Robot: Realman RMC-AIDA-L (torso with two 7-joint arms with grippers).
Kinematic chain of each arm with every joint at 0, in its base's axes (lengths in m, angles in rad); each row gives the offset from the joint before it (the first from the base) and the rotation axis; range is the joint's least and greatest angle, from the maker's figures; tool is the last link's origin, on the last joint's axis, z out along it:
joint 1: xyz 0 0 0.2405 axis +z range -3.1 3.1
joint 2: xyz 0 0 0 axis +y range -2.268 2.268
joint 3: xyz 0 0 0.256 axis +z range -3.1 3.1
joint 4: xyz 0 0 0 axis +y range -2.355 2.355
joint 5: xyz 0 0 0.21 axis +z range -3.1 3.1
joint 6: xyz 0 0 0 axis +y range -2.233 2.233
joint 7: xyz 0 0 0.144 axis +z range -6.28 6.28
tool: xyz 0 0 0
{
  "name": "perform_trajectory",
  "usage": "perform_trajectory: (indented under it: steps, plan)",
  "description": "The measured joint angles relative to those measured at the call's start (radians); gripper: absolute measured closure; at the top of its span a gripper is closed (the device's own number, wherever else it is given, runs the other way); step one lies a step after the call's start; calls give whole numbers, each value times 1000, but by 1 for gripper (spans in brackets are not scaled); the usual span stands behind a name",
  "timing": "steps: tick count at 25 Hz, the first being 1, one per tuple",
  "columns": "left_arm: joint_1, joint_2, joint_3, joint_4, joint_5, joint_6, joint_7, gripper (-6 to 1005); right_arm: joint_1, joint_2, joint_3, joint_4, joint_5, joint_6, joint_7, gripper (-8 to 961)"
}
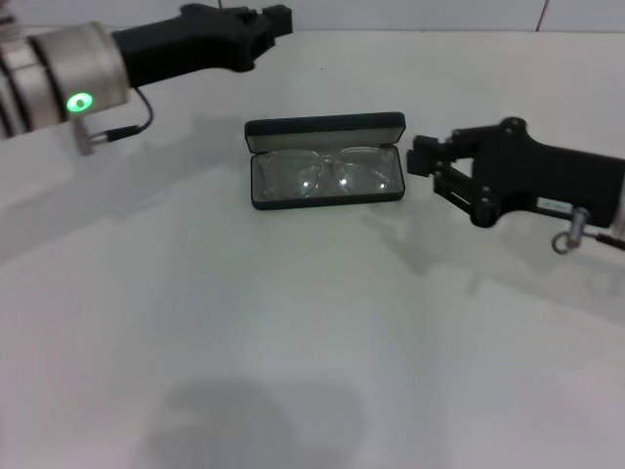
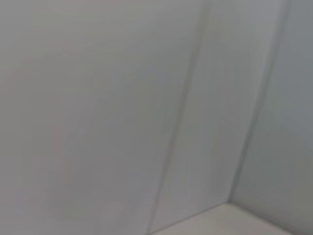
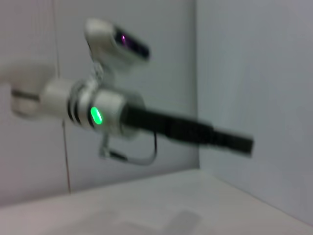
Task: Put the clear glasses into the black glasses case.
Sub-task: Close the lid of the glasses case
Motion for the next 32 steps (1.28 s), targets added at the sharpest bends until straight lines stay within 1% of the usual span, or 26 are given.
perform_trajectory:
  steps: [2,3,4,6,8,11,13,19,24,28,32]
  plan:
    - [-47,-1,2,-63,31,-73,-9,852,-21,-2,14,30,32,-35,-12,818]
    - [-92,-4,6,-126,51,-146,-9,851,-29,-2,23,42,37,-48,-13,817]
    - [-92,-4,6,-126,51,-146,-9,850,-33,-2,29,51,39,-58,-14,816]
    - [-124,-5,23,-188,67,-225,-9,849,-31,-2,34,77,42,-68,-14,814]
    - [-138,-5,59,-225,70,-278,-11,847,-28,-2,32,87,42,-69,-15,812]
    - [-136,-8,120,-241,69,-311,-12,845,-28,0,32,89,43,-70,-16,809]
    - [-130,-9,146,-251,62,-326,-13,844,-27,0,33,85,44,-70,-16,807]
    - [-126,-9,155,-292,57,-360,-14,839,-2,-1,34,85,45,-72,-17,801]
    - [-117,-11,161,-302,57,-335,-31,836,15,-3,34,93,44,-67,-18,797]
    - [-88,-11,211,-303,54,-304,-53,833,23,-4,36,93,42,-56,-20,793]
    - [-70,-12,223,-291,48,-266,-58,830,32,-4,38,95,41,-44,-27,789]
